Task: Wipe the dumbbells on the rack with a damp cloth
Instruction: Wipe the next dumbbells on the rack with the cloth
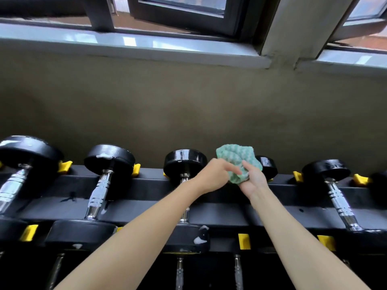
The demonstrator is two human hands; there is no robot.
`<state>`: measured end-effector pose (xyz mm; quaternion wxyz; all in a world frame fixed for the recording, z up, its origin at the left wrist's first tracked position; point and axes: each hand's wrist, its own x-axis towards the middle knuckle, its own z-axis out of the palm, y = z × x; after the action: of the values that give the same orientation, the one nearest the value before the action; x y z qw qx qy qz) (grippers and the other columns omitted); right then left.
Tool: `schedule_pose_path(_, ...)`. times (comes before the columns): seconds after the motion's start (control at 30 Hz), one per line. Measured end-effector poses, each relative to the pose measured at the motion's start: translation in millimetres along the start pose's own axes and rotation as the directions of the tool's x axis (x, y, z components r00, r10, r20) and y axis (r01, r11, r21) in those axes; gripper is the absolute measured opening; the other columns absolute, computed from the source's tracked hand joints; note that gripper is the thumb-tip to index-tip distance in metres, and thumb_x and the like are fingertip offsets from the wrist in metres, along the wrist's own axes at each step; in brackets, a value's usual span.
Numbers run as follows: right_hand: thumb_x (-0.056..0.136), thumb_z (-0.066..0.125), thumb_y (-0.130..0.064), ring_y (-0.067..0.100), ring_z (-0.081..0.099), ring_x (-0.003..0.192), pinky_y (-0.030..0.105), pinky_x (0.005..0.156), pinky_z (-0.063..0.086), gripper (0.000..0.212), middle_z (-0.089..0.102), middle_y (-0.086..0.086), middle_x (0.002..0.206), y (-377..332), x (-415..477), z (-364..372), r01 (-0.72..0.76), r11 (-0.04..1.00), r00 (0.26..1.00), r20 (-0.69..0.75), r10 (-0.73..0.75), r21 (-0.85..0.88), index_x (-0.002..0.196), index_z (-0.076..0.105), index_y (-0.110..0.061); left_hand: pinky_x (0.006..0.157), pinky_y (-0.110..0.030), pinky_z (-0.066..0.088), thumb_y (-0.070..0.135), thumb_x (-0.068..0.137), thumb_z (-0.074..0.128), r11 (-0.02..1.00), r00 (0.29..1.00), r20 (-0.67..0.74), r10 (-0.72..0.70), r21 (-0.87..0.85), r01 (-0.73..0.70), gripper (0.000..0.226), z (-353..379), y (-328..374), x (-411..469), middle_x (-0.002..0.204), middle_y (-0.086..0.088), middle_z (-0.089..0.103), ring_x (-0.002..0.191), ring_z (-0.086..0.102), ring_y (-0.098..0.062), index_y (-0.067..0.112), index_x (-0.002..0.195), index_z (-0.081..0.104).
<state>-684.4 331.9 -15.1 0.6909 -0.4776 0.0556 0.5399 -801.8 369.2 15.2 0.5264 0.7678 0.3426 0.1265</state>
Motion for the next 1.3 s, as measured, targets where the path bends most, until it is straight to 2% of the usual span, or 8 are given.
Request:
schedule_pose_path(0.13,0.097,0.038,0.000,0.019,0.058,0.090,0.032,0.080,0.047,0.030,0.060,0.004,0.105,18,10,10,0.261,0.906,0.952,-0.070,-0.300,-0.334,0.116,0.055,-0.015,0.089,-0.035,0.053,-0.006,0.071,0.036,0.967,0.862,-0.489,-0.131,-0.255,0.002,0.043,-33,-16,-4,0.088,-0.006,0.070,0.091,0.064,-0.020,0.001,0.090,0.073)
schedule_pose_path(0.3,0.095,0.040,-0.008,0.017,0.055,0.074,0.022,0.056,0.045,0.027,0.057,0.006,0.090,58,22,19,0.077,0.784,0.977,-0.110,-0.182,-0.615,0.114,0.055,-0.021,0.089,-0.023,0.034,-0.003,0.087,0.033,0.903,0.578,-0.694,-0.430,-0.316,0.292,0.042,-71,-62,-15,0.121,-0.009,0.060,0.112,0.051,-0.024,0.007,0.119,0.059)
schedule_pose_path(0.37,0.095,0.043,-0.013,0.013,0.052,0.058,0.019,0.044,0.040,0.017,0.051,0.005,0.077,72,20,29,0.009,0.806,0.987,-0.126,-0.104,-0.592,0.105,0.057,-0.015,0.077,-0.029,0.038,0.008,0.094,0.034,0.770,0.610,-0.491,-0.622,-0.524,0.364,0.030,-82,-80,-13,0.109,-0.010,0.061,0.094,0.049,-0.023,0.007,0.108,0.060)
schedule_pose_path(0.5,0.094,0.043,-0.019,0.021,0.050,0.088,0.032,0.081,0.042,0.033,0.055,0.003,0.092,77,3,52,0.160,0.709,0.957,-0.068,-0.282,-0.687,0.125,0.055,-0.019,0.054,-0.019,0.027,0.015,0.096,0.034,0.619,0.656,-0.321,-0.683,-0.732,0.287,0.030,-95,-101,-16,0.065,0.004,0.058,0.060,0.044,-0.010,0.017,0.073,0.052)
schedule_pose_path(0.7,0.094,0.044,-0.009,0.019,0.032,0.138,0.028,0.112,0.021,0.041,0.045,0.000,0.144,81,-21,87,0.577,0.052,0.795,0.545,-0.265,-0.815,0.131,0.054,-0.024,0.060,-0.020,0.037,0.024,0.100,0.030,0.562,0.697,-0.249,-0.672,-0.784,0.263,0.035,-104,-104,-24,0.052,0.003,0.062,0.062,0.044,-0.013,0.009,0.082,0.057)
schedule_pose_path(0.93,0.084,0.039,0.007,0.025,0.005,0.146,0.030,0.117,0.002,0.061,0.007,0.007,0.158,72,-13,88,0.696,-0.588,0.633,0.738,0.233,-0.412,0.138,0.047,-0.020,0.105,-0.035,0.032,0.059,0.095,0.002,0.482,0.782,-0.070,-0.620,-0.820,0.309,0.083,-112,-101,-30,0.137,-0.016,0.050,0.129,0.046,-0.028,-0.003,0.135,0.041)
schedule_pose_path(1.13,0.092,0.035,0.009,0.020,0.007,0.146,0.027,0.114,0.017,0.059,0.004,0.005,0.159,64,-15,73,0.683,-0.650,0.589,0.778,0.220,-0.332,0.140,0.044,-0.023,0.093,-0.032,0.037,0.058,0.096,0.005,0.535,0.725,-0.134,-0.676,-0.765,0.358,0.082,-111,-94,-24,0.056,0.002,0.065,0.075,0.055,-0.013,-0.003,0.131,0.046)
schedule_pose_path(1.3,0.076,0.049,0.020,0.035,0.035,0.136,0.045,0.101,0.045,0.047,0.033,0.018,0.148,59,-13,49,0.701,-0.577,0.547,0.835,0.057,-0.420,0.109,0.070,-0.006,0.097,-0.033,0.040,0.057,0.096,0.008,0.529,0.740,-0.120,-0.662,-0.775,0.347,0.078,-107,-93,-25,0.100,-0.009,0.062,0.112,0.055,-0.022,-0.002,0.135,0.041)
